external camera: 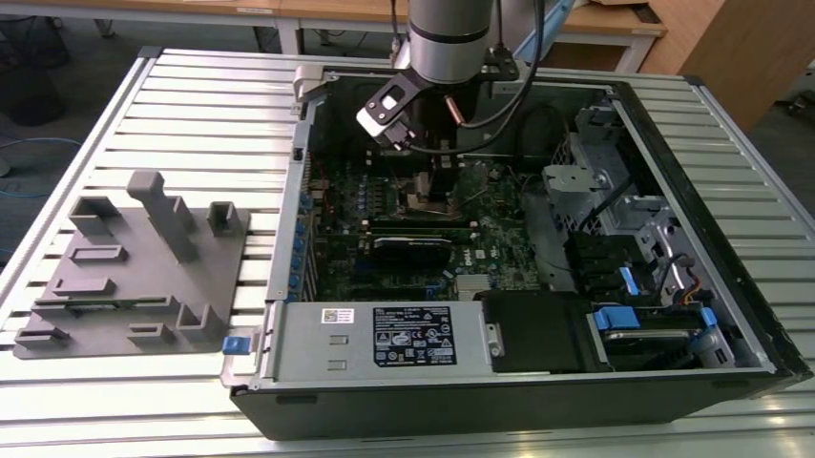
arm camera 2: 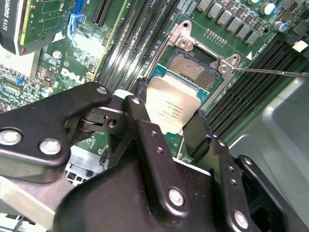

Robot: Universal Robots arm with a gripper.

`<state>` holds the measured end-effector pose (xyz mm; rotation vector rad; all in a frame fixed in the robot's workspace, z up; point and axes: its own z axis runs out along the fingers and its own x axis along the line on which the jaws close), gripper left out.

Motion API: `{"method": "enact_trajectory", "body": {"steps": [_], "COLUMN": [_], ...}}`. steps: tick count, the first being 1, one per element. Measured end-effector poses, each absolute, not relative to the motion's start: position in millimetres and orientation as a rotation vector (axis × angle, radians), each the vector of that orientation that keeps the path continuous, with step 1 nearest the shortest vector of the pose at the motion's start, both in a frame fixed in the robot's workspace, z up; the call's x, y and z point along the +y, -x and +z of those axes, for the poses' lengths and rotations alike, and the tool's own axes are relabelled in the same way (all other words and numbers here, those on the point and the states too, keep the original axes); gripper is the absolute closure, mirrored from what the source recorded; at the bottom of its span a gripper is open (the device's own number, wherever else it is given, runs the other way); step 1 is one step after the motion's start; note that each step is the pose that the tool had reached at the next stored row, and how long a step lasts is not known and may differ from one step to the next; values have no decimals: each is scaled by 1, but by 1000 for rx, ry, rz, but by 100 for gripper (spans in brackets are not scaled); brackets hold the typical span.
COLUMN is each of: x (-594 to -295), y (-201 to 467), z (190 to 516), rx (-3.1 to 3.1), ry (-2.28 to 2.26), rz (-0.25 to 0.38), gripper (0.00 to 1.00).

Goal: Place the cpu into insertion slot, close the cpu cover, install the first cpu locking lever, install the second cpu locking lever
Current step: 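Place the cpu into insertion slot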

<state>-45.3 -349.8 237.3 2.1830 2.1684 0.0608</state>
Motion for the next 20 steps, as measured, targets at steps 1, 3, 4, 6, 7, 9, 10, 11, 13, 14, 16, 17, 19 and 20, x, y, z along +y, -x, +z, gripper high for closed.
{"method": "enact_trajectory", "body": {"steps": [1, 3, 4, 6, 7, 9, 10, 11, 13, 14, 16, 17, 19, 20], "x": [-350, -350, -350, -350, -350, -350, -350, -350, -350, -350, -350, -350, -350, -349], "y": [45, 45, 45, 45, 45, 45, 45, 46, 46, 46, 46, 46, 46, 46], "z": [237, 237, 237, 237, 237, 236, 235, 234, 231, 229, 228, 228, 228, 228], "rx": [2168, 2168, 2168, 2168, 2168, 2168, 2168, 2168, 2167, 2167, 2166, 2166, 2165, 2165], "ry": [-2183, -2183, -2183, -2183, -2183, -2183, -2183, -2183, -2182, -2181, -2180, -2180, -2180, -2180], "rz": [61, 61, 61, 61, 61, 61, 60, 60, 58, 57, 53, 54, 54, 54], "gripper": [46, 46, 46, 46, 46, 46, 46, 46, 46, 46, 46, 46, 46, 46]}}
